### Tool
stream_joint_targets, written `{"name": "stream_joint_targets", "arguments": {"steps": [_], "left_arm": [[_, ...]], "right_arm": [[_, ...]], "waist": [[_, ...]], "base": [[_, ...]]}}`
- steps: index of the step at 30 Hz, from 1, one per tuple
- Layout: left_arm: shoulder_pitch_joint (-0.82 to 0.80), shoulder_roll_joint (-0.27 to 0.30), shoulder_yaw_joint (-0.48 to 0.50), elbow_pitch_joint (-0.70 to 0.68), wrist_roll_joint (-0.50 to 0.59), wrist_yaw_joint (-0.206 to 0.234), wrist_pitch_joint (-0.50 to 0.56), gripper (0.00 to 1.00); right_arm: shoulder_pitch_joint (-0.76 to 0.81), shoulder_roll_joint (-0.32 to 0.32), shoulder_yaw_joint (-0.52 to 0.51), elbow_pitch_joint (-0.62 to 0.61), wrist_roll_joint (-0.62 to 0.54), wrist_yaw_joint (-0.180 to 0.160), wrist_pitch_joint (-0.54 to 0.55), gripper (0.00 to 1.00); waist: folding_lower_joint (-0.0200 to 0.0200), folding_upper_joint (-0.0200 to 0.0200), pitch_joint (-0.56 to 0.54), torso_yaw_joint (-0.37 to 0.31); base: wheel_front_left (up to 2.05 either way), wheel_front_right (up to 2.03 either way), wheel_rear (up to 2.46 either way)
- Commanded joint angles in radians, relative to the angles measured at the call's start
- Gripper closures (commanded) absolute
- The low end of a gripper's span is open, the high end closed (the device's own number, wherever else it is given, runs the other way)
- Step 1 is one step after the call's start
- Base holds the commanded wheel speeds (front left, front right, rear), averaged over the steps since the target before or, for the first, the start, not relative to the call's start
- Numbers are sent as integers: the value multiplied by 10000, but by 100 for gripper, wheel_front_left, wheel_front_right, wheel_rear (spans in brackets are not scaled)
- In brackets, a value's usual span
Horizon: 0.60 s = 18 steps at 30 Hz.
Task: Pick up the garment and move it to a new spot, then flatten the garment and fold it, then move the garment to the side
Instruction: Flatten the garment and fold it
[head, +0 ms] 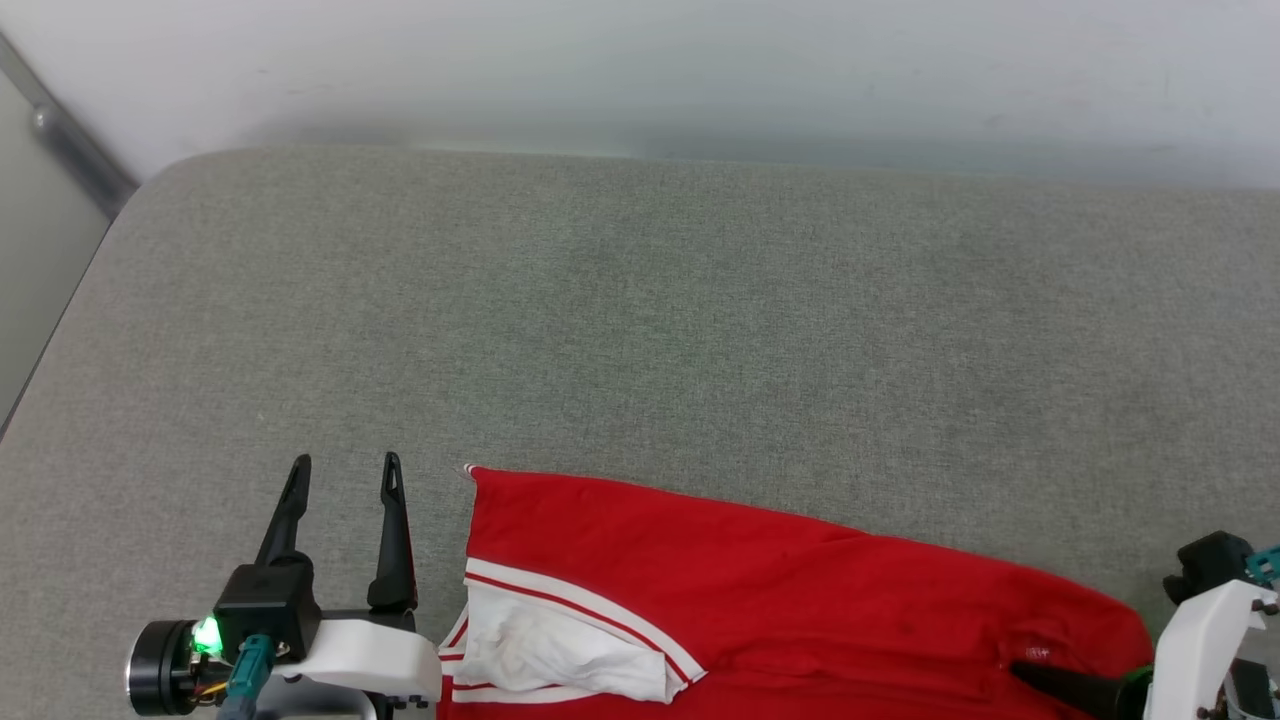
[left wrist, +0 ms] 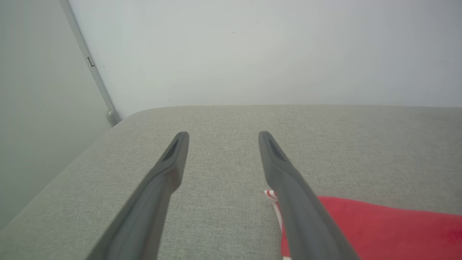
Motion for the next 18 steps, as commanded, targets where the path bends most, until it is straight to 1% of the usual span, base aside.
{"name": "stream_joint_targets", "arguments": {"steps": [1,3,9,13,18], "left_arm": [[109,-159,119,64,171,-137,-69,0],[183,-405,332,143,459,-363,-69,0],[478,-1019,839,172,1197,-899,-69,0],[720,-1347,1174,153,1541,-1170,-68,0],[922,-1603,1505,165,1911,-1481,-60,0]], "right_arm": [[212,570,548,163,48,-4,246,100],[127,527,563,200,69,-5,178,100],[-225,109,279,295,157,-11,-314,100],[-348,-307,-24,329,287,-11,-666,100],[-345,-1068,-351,469,322,-8,-955,100]], "waist": [[0,0,-16,8],[0,0,-52,8],[0,0,-240,-89],[0,0,-421,-187],[0,0,-650,-294]], "base": [[0,0,0],[0,0,0],[0,0,0],[0,0,0],[0,0,0]]}}
